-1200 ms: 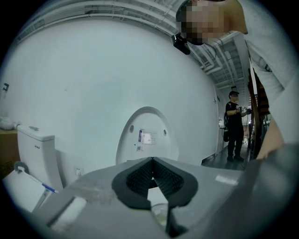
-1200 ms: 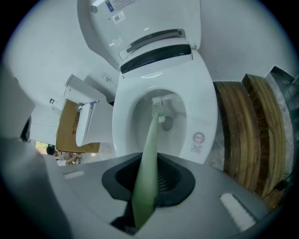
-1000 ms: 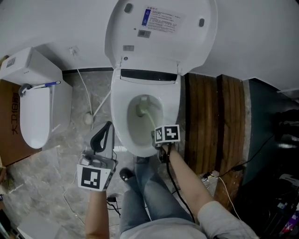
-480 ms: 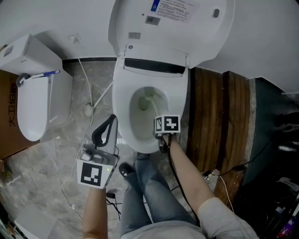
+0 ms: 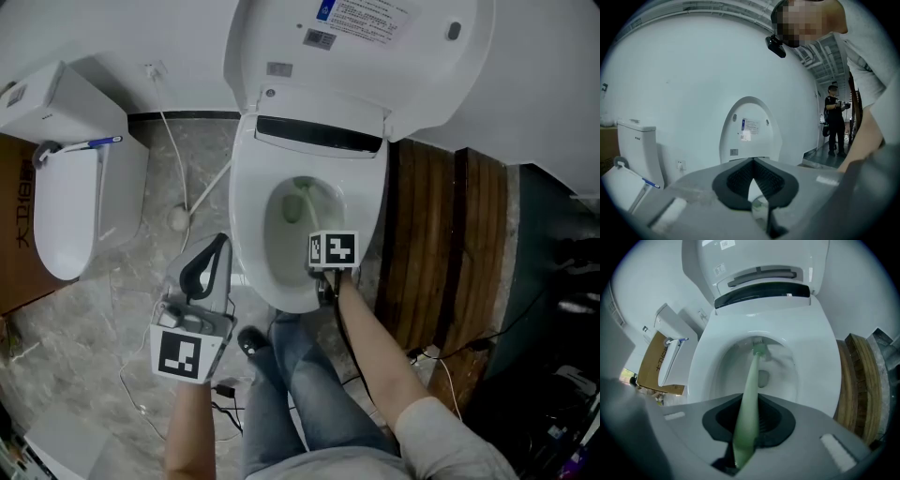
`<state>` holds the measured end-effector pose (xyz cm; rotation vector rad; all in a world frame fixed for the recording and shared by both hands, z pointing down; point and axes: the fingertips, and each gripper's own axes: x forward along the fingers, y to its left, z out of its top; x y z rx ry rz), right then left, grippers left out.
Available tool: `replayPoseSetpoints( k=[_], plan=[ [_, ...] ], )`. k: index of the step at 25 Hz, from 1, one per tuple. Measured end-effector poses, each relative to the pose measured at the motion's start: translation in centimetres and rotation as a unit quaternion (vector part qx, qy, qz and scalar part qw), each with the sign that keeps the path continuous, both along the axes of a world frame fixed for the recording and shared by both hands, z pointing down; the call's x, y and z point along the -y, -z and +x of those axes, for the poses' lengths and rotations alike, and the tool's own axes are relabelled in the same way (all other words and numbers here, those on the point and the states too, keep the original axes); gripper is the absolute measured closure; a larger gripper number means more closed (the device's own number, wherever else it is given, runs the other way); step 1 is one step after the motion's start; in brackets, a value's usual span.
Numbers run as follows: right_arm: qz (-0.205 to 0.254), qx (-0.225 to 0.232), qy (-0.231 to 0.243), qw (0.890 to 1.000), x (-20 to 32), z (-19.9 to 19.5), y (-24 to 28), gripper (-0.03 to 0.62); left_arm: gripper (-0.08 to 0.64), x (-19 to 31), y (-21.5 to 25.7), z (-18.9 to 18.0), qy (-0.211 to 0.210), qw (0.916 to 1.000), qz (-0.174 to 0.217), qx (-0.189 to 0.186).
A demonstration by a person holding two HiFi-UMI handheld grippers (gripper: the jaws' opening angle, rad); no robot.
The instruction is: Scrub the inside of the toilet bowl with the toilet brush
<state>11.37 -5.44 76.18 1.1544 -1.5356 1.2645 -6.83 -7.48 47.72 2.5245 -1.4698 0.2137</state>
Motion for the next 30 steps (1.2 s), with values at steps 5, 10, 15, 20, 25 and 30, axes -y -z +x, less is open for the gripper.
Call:
replayPoseSetpoints(
  k=[5, 10, 15, 20, 25, 30],
  plan=[
    [-0.008, 0.002, 0.053, 0.999, -0.5, -1.3, -0.6, 0.543, 0.571, 0.3, -0.1, -0.3, 0.005, 1.0, -0.002, -0.002],
    [-0.024, 0.002, 0.117, 0.993, -1.6, -3.4, -1.0, 0.545, 0.571, 0.4, -0.6, -0.6, 0.008, 0.9999, -0.005, -0.005],
    [-0.041, 0.005, 0.148, 0.988, -3.1, -3.8, -1.2, 0.548, 0.57, 0.3, -0.8, -0.3, 0.001, 1.0, -0.007, -0.004],
    [-0.048, -0.002, 0.177, 0.983, -4.2, -4.0, -1.0, 0.548, 0.57, 0.0, -0.7, -0.3, -0.003, 1.0, -0.006, -0.005],
    [-0.05, -0.012, 0.216, 0.975, -5.4, -3.9, -0.8, 0.548, 0.57, -0.2, -0.3, -0.3, -0.004, 1.0, -0.001, -0.007],
    [-0.056, -0.014, 0.249, 0.967, -7.3, -4.1, -0.5, 0.548, 0.571, -0.7, 0.0, -0.1, -0.01, 0.9999, 0.001, -0.009]
  ],
)
